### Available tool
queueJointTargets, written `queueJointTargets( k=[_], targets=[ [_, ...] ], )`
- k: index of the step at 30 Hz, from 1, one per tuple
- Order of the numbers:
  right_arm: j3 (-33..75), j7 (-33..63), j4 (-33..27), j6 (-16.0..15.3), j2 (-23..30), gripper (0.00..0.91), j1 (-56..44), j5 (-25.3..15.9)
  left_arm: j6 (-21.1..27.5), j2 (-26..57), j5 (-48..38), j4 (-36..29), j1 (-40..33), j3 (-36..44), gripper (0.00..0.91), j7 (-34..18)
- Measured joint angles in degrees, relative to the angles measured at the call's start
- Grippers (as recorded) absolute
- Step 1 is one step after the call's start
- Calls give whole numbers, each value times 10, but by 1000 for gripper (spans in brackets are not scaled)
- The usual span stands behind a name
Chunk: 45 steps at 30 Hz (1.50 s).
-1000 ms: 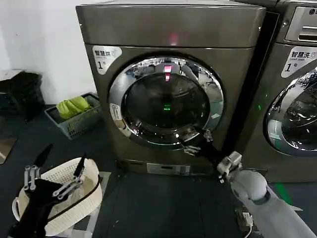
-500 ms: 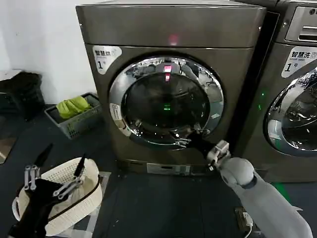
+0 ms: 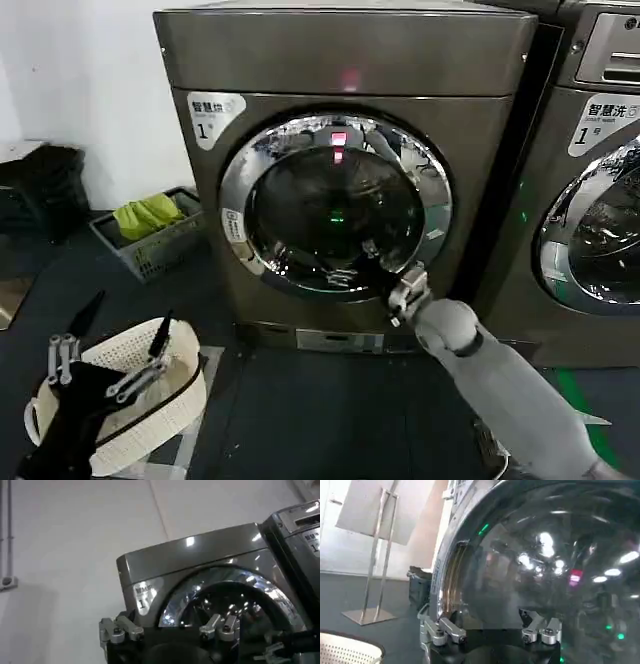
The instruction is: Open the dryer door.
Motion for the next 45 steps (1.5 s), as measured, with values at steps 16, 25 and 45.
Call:
queueJointTargets(
  k=[16,25,45],
  targets=[
    [-23,-12,-64,9,49,907,40,-12,0,0,0,2,-1,-1,907,0],
    [-31,-12,-89,9,71,907,53,-14,-1,0,0,2,-2,-1,907,0],
    [-49,31,-85,-13,109,907,59,-13,-1,-1,0,4,-5,1,907,0]
  ],
)
